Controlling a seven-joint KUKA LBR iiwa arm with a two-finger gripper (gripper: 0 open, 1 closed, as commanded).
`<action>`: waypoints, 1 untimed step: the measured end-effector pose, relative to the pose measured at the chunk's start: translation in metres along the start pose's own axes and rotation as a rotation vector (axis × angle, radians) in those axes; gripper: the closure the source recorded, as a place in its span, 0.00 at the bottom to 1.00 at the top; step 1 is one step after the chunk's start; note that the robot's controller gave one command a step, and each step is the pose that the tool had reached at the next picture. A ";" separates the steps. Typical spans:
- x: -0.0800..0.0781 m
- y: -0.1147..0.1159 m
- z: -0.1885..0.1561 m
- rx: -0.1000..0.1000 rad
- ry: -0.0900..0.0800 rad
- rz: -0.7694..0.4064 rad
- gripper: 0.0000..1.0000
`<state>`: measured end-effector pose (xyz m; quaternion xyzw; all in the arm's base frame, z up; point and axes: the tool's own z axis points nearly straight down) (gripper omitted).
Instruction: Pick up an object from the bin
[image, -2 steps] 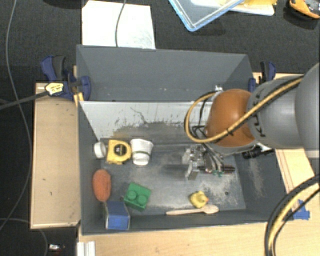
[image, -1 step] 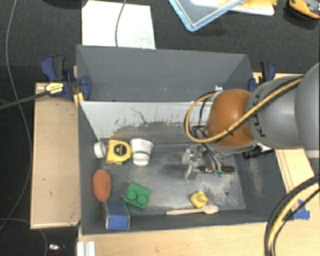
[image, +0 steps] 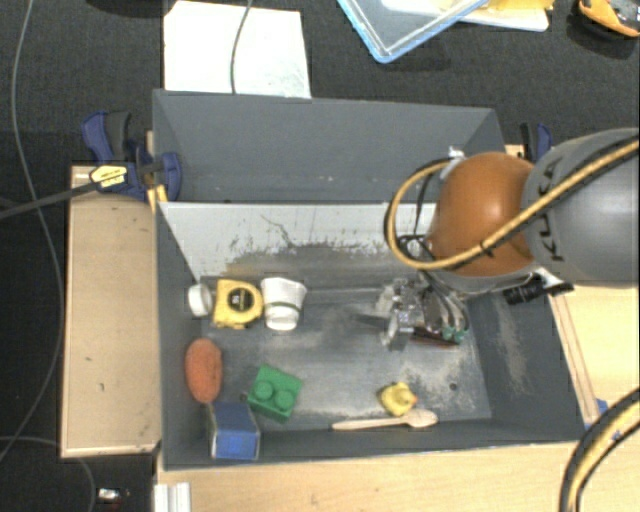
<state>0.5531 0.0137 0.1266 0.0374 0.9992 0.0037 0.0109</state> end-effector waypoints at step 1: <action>-0.006 -0.001 -0.084 0.000 0.001 0.032 1.00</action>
Offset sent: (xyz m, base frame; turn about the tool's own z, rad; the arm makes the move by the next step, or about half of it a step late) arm 0.0272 0.0463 -0.0566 -0.0600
